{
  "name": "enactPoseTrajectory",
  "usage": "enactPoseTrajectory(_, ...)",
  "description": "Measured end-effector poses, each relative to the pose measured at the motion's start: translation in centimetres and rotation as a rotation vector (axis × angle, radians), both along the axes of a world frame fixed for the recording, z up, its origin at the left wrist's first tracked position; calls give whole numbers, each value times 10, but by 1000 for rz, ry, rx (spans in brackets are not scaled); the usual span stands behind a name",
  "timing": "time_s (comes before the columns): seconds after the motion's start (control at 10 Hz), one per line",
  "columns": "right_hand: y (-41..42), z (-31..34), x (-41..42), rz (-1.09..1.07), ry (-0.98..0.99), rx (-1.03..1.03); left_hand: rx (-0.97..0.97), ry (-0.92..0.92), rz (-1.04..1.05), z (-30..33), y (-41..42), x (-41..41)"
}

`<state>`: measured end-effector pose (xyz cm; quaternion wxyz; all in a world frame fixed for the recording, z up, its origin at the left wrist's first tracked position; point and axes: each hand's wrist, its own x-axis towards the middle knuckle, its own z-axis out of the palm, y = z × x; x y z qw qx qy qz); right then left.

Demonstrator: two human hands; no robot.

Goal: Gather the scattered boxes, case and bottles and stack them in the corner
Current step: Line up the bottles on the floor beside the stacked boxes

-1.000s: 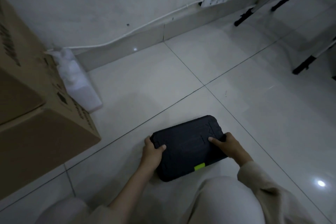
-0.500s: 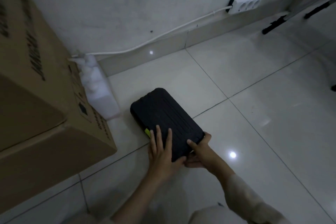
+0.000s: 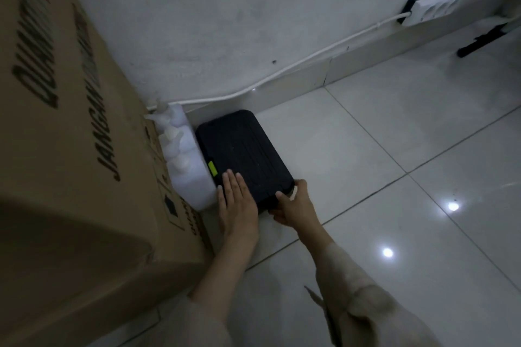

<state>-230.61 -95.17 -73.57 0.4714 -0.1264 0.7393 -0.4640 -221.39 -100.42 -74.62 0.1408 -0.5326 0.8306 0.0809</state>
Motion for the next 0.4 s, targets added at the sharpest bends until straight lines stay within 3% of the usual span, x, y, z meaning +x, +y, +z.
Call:
enactPoseTrajectory(0.3, 16, 16, 5, 178, -186, -46, 20, 70, 10, 11, 7, 3)
enactPoseTrajectory(0.4, 29, 45, 13, 334, -50, -18, 93, 294, -99, 36, 30, 17)
